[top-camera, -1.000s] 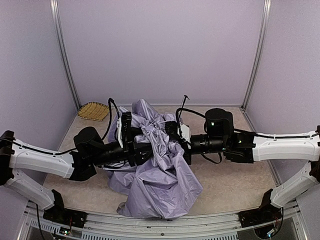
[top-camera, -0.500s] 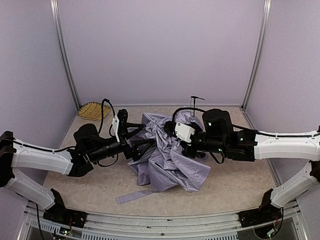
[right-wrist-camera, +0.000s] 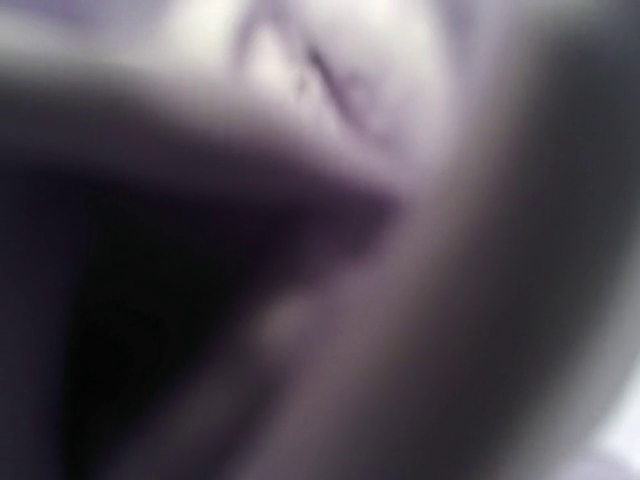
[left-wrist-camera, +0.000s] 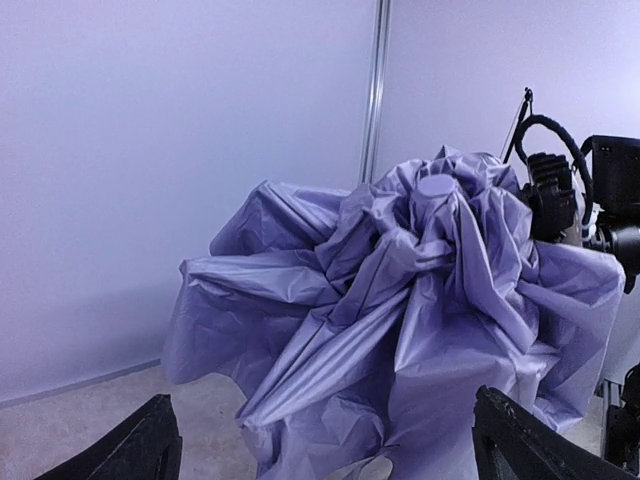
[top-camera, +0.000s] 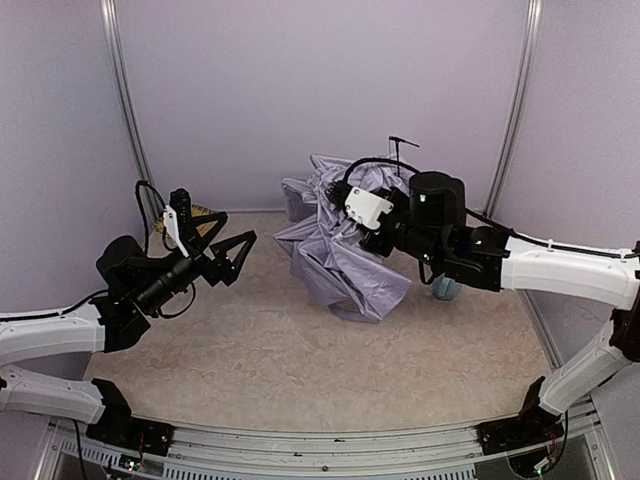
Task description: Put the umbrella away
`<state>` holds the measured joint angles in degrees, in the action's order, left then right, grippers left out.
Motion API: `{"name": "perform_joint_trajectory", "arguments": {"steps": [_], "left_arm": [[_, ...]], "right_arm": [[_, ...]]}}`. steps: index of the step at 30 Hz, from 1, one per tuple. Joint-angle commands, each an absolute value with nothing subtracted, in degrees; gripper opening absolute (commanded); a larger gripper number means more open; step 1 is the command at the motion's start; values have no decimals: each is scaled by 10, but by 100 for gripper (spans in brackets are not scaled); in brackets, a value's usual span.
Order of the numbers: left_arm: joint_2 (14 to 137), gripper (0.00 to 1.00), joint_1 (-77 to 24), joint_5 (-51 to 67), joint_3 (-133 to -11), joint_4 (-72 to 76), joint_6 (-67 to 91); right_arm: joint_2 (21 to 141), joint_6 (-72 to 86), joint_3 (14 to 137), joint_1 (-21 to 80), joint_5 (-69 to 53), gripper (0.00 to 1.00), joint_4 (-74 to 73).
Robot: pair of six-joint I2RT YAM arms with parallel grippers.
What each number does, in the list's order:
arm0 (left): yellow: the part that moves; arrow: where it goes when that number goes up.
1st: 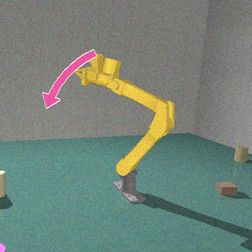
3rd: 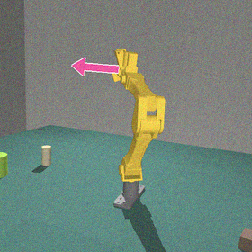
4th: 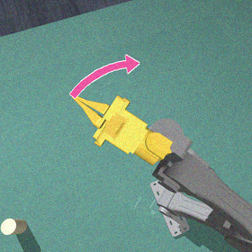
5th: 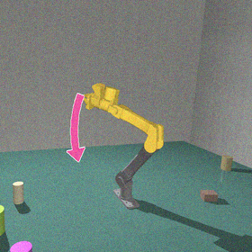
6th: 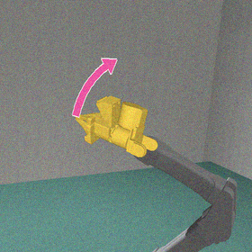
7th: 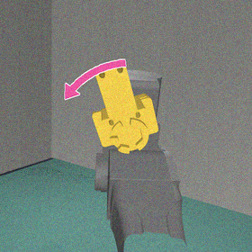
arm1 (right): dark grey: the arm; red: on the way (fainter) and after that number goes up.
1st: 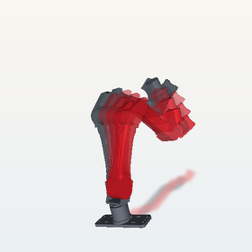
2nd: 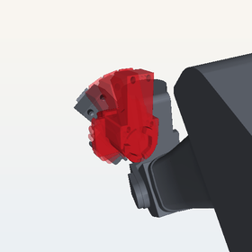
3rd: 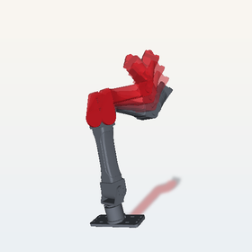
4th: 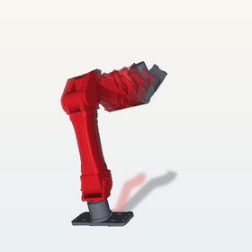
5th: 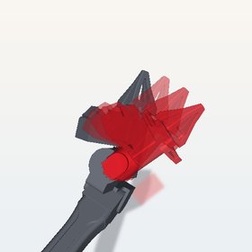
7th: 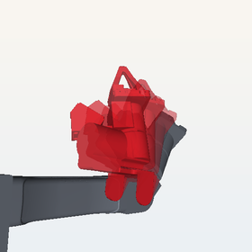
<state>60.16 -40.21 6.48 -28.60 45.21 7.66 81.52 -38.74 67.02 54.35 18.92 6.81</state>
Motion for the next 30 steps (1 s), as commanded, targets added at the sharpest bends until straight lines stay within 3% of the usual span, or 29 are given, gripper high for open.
{"name": "perform_joint_trajectory", "arguments": {"steps": [1, 5, 6, 9, 11, 17, 22, 26, 30], "left_arm": [[593, 99, -398, 32, -272, 396, 87], [605, 99, -396, 29, -261, 393, 95], [613, 99, -395, 32, -261, 389, 101], [643, 99, -393, 56, -265, 380, 108], [667, 99, -394, 80, -268, 379, 112], [707, 99, -398, 105, -274, 386, 120], [714, 96, -397, 95, -273, 380, 104], [729, 89, -397, 110, -278, 382, 91], [768, 80, -396, 89, -309, 366, 76]], "right_arm": [[892, -379, 624, 564, 182, 12, 70], [963, -342, 624, 591, 137, 28, 26], [979, -337, 624, 599, 122, 36, 22], [1013, -314, 628, 618, 75, 72, 15], [1032, -301, 633, 629, 61, 79, 15], [1021, -285, 649, 670, 43, 82, -33], [924, -255, 610, 669, -87, 81, -69], [840, -224, 588, 619, -203, 83, -89], [826, -154, 578, 524, -169, 82, -85]]}}
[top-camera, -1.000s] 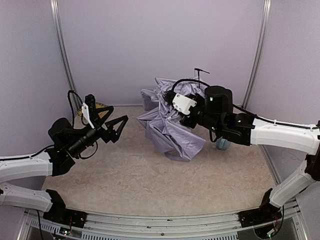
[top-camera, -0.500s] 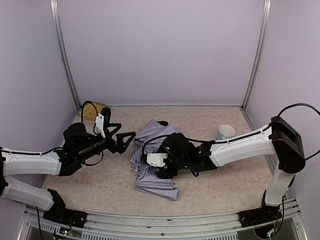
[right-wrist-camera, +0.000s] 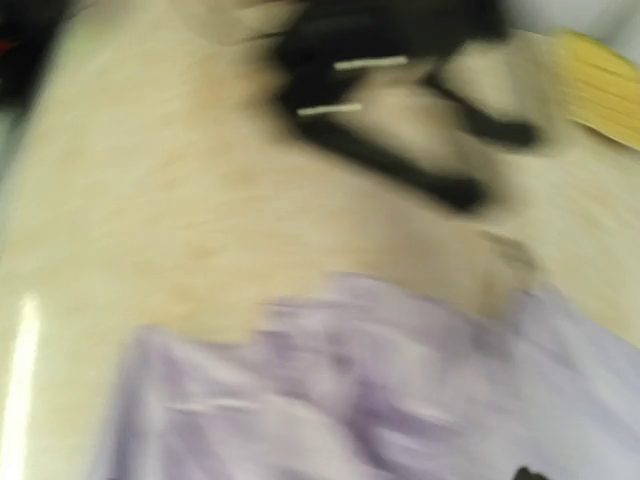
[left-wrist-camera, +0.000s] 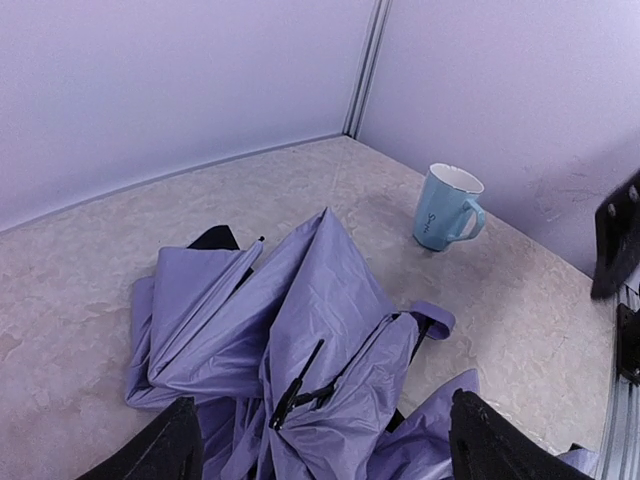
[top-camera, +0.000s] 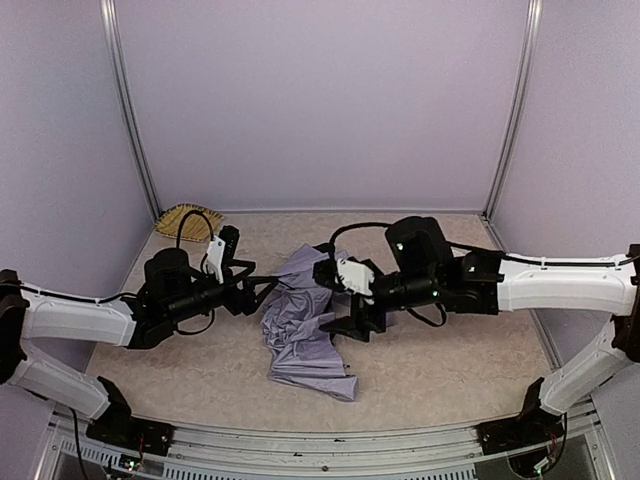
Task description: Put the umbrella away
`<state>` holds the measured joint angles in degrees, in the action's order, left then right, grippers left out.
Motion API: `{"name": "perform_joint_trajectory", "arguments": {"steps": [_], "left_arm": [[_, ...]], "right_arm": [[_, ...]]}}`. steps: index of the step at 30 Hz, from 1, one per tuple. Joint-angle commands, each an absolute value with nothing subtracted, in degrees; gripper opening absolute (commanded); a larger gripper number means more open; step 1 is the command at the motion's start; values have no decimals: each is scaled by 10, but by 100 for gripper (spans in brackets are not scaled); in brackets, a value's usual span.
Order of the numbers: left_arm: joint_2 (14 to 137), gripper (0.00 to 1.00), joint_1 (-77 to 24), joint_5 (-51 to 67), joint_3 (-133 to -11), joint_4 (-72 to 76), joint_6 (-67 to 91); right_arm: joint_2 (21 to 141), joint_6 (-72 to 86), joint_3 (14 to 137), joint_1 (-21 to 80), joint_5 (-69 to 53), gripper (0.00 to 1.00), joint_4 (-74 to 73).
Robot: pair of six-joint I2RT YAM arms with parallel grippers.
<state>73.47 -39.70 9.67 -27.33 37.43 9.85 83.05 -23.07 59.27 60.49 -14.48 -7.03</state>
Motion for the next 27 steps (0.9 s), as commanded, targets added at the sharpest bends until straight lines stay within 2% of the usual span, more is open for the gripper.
{"name": "perform_joint_trajectory", "arguments": {"steps": [1, 4, 8, 10, 14, 17, 21, 27], "left_arm": [[779, 77, -395, 77, -316, 365, 75], [810, 73, -391, 75, -335, 370, 73], [856, 66, -391, 109, -361, 380, 70], [880, 55, -393, 124, -378, 380, 66], [916, 27, -400, 145, -398, 372, 61], [943, 17, -412, 152, -411, 374, 51], [988, 8, -429, 151, -433, 370, 38], [1055, 3, -429, 143, -450, 352, 65]], "right_arm": [[834, -142, 583, 495, -175, 82, -94], [861, -135, 587, 438, -200, 80, -99], [919, -174, 596, 423, -192, 78, -104], [958, -182, 608, 417, -209, 76, -113], [1041, -197, 629, 413, -215, 72, -111], [1106, -207, 673, 413, -219, 68, -120], [1162, -218, 735, 415, -259, 56, -138], [1159, -228, 692, 420, -267, 31, -115]]}}
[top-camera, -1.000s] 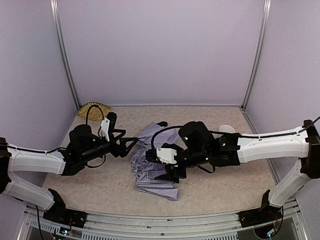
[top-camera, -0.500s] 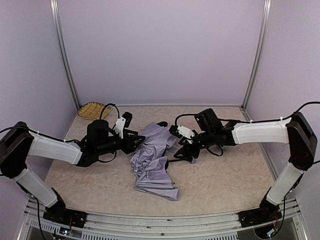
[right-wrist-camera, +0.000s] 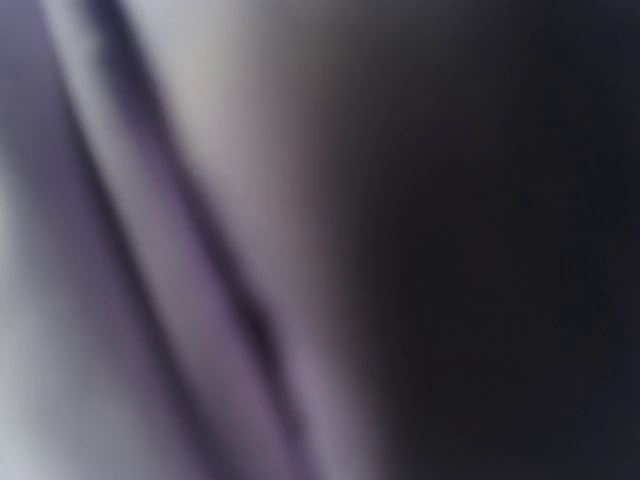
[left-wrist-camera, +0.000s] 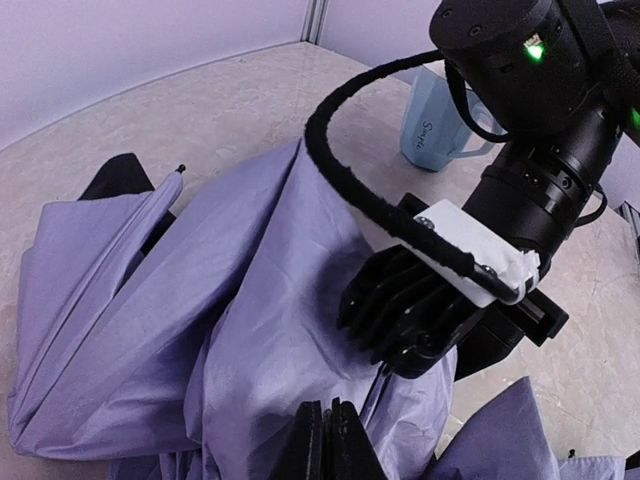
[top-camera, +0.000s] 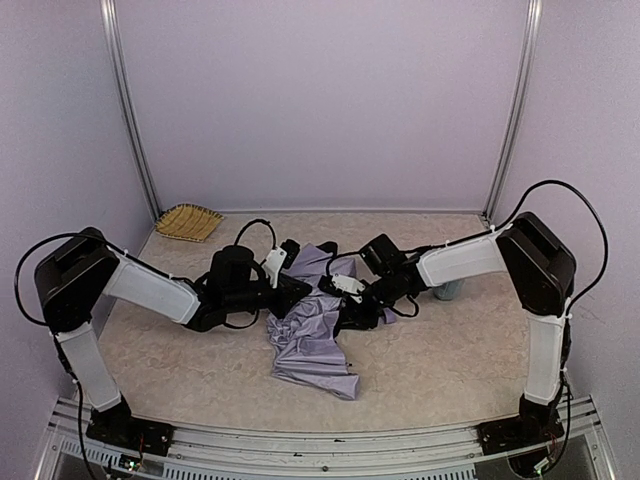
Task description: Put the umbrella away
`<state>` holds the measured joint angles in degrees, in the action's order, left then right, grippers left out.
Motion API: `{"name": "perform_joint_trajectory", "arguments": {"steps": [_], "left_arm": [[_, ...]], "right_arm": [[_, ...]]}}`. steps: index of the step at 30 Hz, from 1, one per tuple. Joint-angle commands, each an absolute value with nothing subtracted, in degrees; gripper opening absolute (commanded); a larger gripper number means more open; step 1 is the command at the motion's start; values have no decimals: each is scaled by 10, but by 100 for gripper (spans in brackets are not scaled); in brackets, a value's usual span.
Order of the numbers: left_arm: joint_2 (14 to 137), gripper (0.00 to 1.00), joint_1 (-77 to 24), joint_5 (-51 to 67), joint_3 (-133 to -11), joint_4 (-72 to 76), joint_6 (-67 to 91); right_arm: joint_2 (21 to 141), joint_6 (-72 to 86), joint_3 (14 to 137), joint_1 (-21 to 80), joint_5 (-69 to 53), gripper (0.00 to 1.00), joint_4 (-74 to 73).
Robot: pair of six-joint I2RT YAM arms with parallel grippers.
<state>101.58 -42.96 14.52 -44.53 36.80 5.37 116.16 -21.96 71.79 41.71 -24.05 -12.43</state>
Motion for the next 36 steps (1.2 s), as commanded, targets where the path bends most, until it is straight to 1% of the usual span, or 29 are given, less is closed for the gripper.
{"name": "perform_joint_trajectory", "arguments": {"steps": [1, 3, 7, 9, 10, 11, 12, 17, 18, 21, 24, 29, 33, 36], "left_arm": [[1062, 2, -426, 147, -446, 357, 72], [1076, 2, -422, 155, -439, 368, 81], [1095, 2, -417, 164, -439, 371, 89], [1095, 3, -413, 172, -441, 370, 95], [1089, 5, -410, 179, -441, 373, 98], [1080, 12, -406, 184, -439, 377, 102], [1066, 21, -403, 185, -436, 381, 104], [973, 61, -392, 173, -436, 365, 96], [951, 68, -391, 165, -437, 355, 91], [882, 80, -387, 138, -429, 329, 90], [812, 83, -387, 121, -398, 331, 94], [708, 85, -389, 92, -352, 347, 106], [659, 86, -393, 85, -333, 346, 98], [641, 86, -396, 81, -315, 355, 94]], "right_arm": [[1157, -228, 686, 420, -271, 27, -110], [1157, -231, 683, 420, -280, 21, -106], [1168, -233, 698, 420, -284, 15, -113], [1171, -234, 703, 420, -281, 8, -127], [1169, -233, 702, 420, -281, 5, -131], [1163, -232, 697, 420, -283, 1, -133], [1155, -228, 690, 420, -285, 0, -130], [1108, -188, 651, 420, -302, 0, -95], [1099, -180, 647, 420, -308, 0, -92], [1065, -146, 637, 420, -319, 0, -75], [1029, -117, 634, 418, -327, 0, -57], [964, -76, 648, 401, -318, 0, -39], [912, -36, 649, 371, -325, 0, 1], [887, -34, 672, 354, -311, 0, -8]]}}
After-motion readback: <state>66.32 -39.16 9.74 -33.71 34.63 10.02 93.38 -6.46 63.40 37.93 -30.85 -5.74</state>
